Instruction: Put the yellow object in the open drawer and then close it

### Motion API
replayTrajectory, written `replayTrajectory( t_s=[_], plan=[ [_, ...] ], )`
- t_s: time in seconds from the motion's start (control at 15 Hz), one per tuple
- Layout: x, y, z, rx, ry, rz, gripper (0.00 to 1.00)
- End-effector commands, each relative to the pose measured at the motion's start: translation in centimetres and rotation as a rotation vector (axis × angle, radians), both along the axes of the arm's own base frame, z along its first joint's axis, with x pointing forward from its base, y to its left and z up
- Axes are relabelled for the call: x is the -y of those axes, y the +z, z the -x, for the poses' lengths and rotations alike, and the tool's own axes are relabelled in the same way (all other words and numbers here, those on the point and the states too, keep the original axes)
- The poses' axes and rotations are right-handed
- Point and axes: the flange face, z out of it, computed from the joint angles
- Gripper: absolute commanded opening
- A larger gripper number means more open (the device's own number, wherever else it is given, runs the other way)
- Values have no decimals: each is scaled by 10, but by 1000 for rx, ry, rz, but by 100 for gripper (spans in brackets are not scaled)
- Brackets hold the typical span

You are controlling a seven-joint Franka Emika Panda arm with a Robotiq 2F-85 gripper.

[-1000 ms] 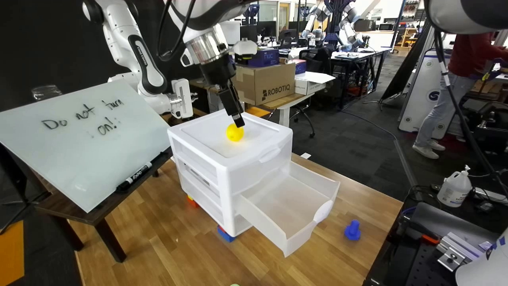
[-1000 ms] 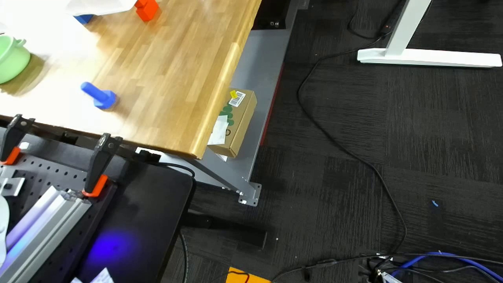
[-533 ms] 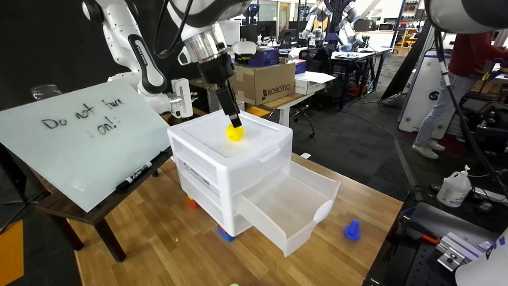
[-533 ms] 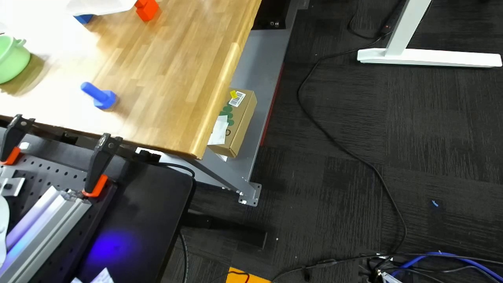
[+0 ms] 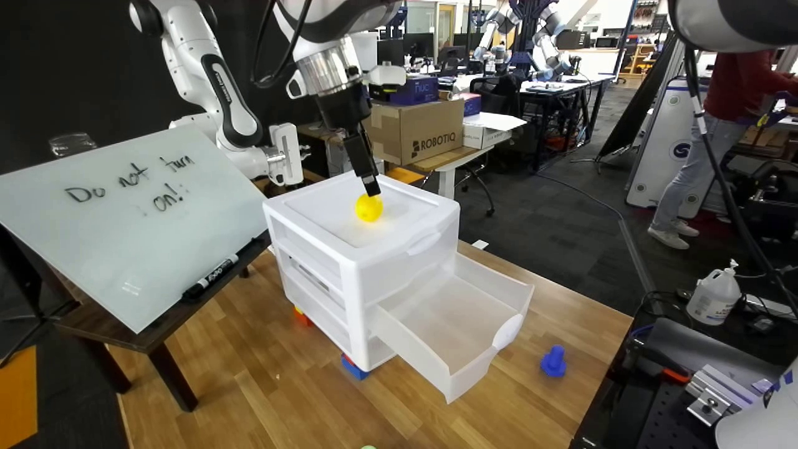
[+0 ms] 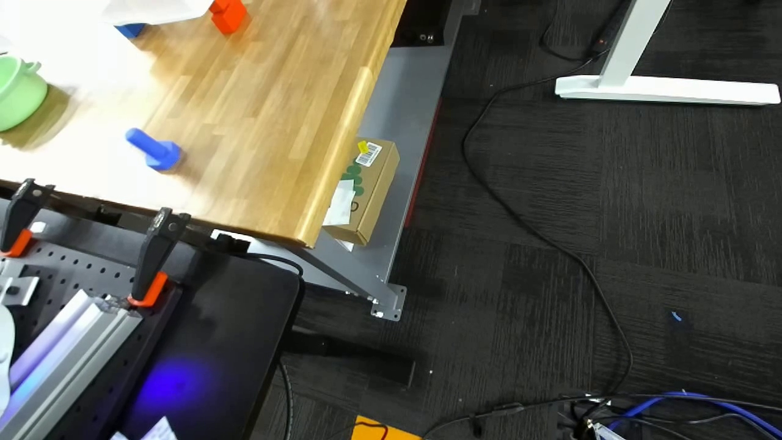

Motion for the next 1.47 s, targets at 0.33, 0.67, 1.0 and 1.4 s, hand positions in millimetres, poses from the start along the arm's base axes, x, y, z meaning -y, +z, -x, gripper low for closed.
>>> replayTrajectory(
  t_s=[0.33,0.67,1.0,1.4],
  plan=[
    [12,-34,-4,-82,-2,19,100],
    [11,-42,-6,-99,-1,30,100],
    [7,-42,-6,-109,6,36,100],
    [-4,-53,-9,-135,21,52,100]
  ],
)
